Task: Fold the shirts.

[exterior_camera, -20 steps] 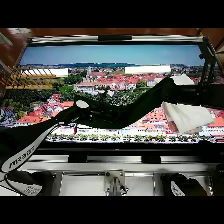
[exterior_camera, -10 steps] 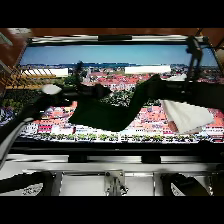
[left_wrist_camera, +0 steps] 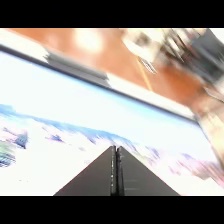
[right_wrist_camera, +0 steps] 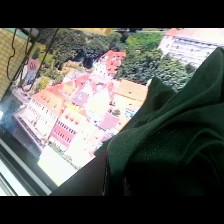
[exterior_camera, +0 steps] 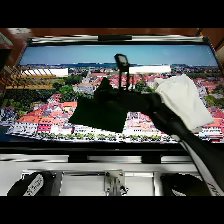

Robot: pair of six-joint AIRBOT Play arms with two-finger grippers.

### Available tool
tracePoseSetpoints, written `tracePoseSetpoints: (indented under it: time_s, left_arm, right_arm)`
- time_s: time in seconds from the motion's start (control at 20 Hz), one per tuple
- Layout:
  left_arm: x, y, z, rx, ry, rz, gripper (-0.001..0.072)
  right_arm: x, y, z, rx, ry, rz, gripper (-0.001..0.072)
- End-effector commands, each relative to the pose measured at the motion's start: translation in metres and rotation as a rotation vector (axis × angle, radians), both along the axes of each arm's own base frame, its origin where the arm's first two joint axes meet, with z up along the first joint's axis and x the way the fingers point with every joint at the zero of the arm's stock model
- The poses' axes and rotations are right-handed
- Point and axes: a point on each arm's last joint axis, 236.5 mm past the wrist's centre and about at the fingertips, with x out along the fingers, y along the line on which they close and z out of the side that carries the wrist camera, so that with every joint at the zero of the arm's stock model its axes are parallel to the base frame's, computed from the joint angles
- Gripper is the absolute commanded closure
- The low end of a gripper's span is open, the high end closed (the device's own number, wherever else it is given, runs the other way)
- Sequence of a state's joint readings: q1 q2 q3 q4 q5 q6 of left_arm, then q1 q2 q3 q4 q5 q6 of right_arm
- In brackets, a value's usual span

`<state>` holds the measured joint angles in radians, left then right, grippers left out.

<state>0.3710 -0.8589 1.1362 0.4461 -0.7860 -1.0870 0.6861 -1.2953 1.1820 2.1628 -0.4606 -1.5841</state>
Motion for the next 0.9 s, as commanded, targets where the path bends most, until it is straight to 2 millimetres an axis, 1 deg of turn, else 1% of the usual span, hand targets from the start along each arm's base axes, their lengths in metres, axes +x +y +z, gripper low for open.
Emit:
tracePoseSetpoints:
  time_s: [0.0, 0.1, 0.2, 0.25, 0.3, 0.35, 0.45, 0.5, 0.55, 0.6, 0.65, 0.7, 0.75, 0.8, 0.85]
  left_arm:
    - [-0.021, 0.028, 0.005, 0.017, 0.014, 0.068, 0.068]
    - [-0.021, 0.018, -0.003, 0.013, 0.035, 0.033, 0.068]
    - [-0.021, 0.009, -0.011, 0.007, 0.053, 0.006, 0.0679]
    - [-0.02, 0.005, -0.014, 0.004, 0.059, -0.004, 0.068]
    - [-0.02, 0.001, -0.017, 0.003, 0.066, -0.016, 0.068]
    - [-0.02, -0.003, -0.02, 0.004, 0.07, -0.026, 0.068]
    - [-0.019, -0.008, -0.024, 0.004, 0.08, -0.041, 0.068]
    - [-0.019, -0.01, -0.025, 0.003, 0.083, -0.045, 0.0679]
    - [-0.019, -0.011, -0.027, 0.005, 0.085, -0.047, 0.0679]
    - [-0.019, -0.011, -0.028, 0.004, 0.088, -0.048, 0.0679]
    - [-0.019, -0.01, -0.03, 0.009, 0.091, -0.047, 0.0679]
    - [-0.019, -0.01, -0.03, 0.014, 0.093, -0.045, 0.0679]
    - [-0.019, -0.009, -0.031, 0.019, 0.096, -0.043, 0.0679]
    - [-0.018, -0.009, -0.032, 0.02, 0.096, -0.043, 0.0679]
    - [-0.019, -0.009, -0.031, 0.02, 0.096, -0.043, 0.0679]
  right_arm:
    - [0.004, 0.05, -0.038, 0.065, 0.009, -0.049, 0.0656]
    - [0.005, 0.065, -0.059, 0.093, 0.045, -0.087, 0.0656]
    - [0.008, 0.071, -0.08, 0.115, 0.095, -0.13, 0.0641]
    - [0.011, 0.071, -0.09, 0.123, 0.12, -0.153, 0.0564]
    - [0.013, 0.071, -0.098, 0.136, 0.15, -0.176, 0.0384]
    - [0.014, 0.072, -0.102, 0.148, 0.175, -0.194, 0.0223]
    - [0.015, 0.07, -0.1, 0.147, 0.176, -0.193, 0.0216]
    - [0.017, 0.064, -0.097, 0.141, 0.179, -0.194, 0.0216]
    - [0.021, 0.055, -0.092, 0.126, 0.181, -0.194, 0.0216]
    - [0.024, 0.042, -0.089, 0.097, 0.187, -0.189, 0.0216]
    - [0.027, 0.024, -0.09, 0.04, 0.201, -0.179, 0.0216]
    - [0.028, -0.003, -0.095, -0.044, 0.227, -0.17, 0.0216]
    - [0.026, -0.034, -0.105, -0.145, 0.269, -0.166, 0.0216]
    - [0.021, -0.071, -0.119, -0.262, 0.332, -0.167, 0.0216]
    - [0.01, -0.116, -0.137, -0.393, 0.429, -0.175, 0.0184]
